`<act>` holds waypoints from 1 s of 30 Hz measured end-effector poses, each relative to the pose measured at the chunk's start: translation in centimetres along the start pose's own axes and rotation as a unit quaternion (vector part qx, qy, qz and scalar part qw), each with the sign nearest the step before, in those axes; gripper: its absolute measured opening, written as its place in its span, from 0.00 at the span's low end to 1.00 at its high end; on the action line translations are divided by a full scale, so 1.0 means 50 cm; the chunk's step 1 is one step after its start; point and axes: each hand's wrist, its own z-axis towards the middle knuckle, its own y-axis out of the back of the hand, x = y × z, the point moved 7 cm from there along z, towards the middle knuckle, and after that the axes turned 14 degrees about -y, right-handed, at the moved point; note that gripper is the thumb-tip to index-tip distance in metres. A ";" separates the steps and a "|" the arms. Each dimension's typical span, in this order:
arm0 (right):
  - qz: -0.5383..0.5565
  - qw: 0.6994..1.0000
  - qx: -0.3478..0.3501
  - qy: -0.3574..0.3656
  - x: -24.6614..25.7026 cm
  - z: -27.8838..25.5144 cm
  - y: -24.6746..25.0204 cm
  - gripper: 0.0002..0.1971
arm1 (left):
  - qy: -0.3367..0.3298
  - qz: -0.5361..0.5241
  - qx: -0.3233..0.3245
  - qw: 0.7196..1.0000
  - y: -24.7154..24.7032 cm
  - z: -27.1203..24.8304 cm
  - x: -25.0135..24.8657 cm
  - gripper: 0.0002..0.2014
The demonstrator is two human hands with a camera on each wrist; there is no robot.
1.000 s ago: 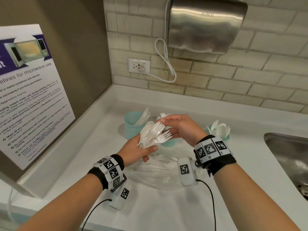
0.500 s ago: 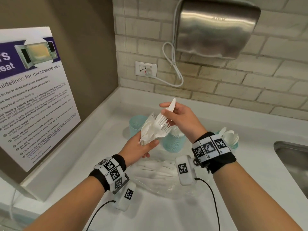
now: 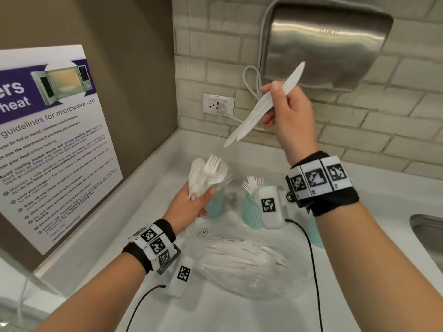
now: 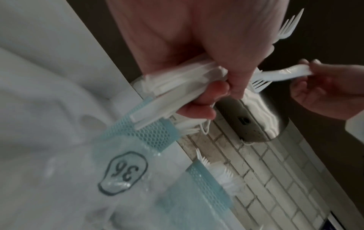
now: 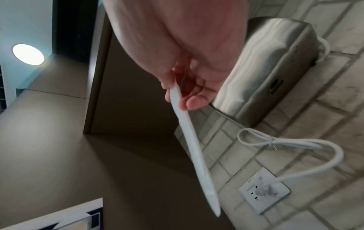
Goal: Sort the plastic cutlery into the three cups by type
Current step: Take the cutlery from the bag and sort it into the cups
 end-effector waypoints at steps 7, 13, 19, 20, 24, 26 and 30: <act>-0.161 0.975 0.074 -0.130 -0.203 0.005 -0.139 0.13 | -0.013 -0.098 -0.054 0.994 0.034 0.032 -0.016 0.12; -0.209 0.955 0.129 -0.163 -0.254 -0.021 -0.181 0.23 | -0.006 -0.117 -0.050 0.992 0.026 0.044 -0.021 0.18; -0.015 0.977 0.152 -0.151 -0.183 -0.083 -0.155 0.20 | 0.003 -0.062 -0.059 0.996 0.014 0.056 -0.017 0.16; -0.018 0.973 0.173 -0.153 -0.185 -0.093 -0.161 0.16 | -0.001 -0.049 -0.054 0.997 0.006 0.057 -0.024 0.14; 0.013 0.971 0.174 -0.166 -0.206 -0.100 -0.159 0.07 | -0.030 -0.017 0.008 0.999 -0.043 0.055 -0.049 0.07; 0.036 0.973 0.155 -0.166 -0.213 -0.092 -0.145 0.08 | -0.035 -0.020 0.021 0.999 -0.058 0.047 -0.051 0.02; 0.008 0.982 0.096 -0.161 -0.234 -0.068 -0.098 0.13 | -0.021 -0.057 0.024 0.998 -0.080 0.038 -0.044 0.12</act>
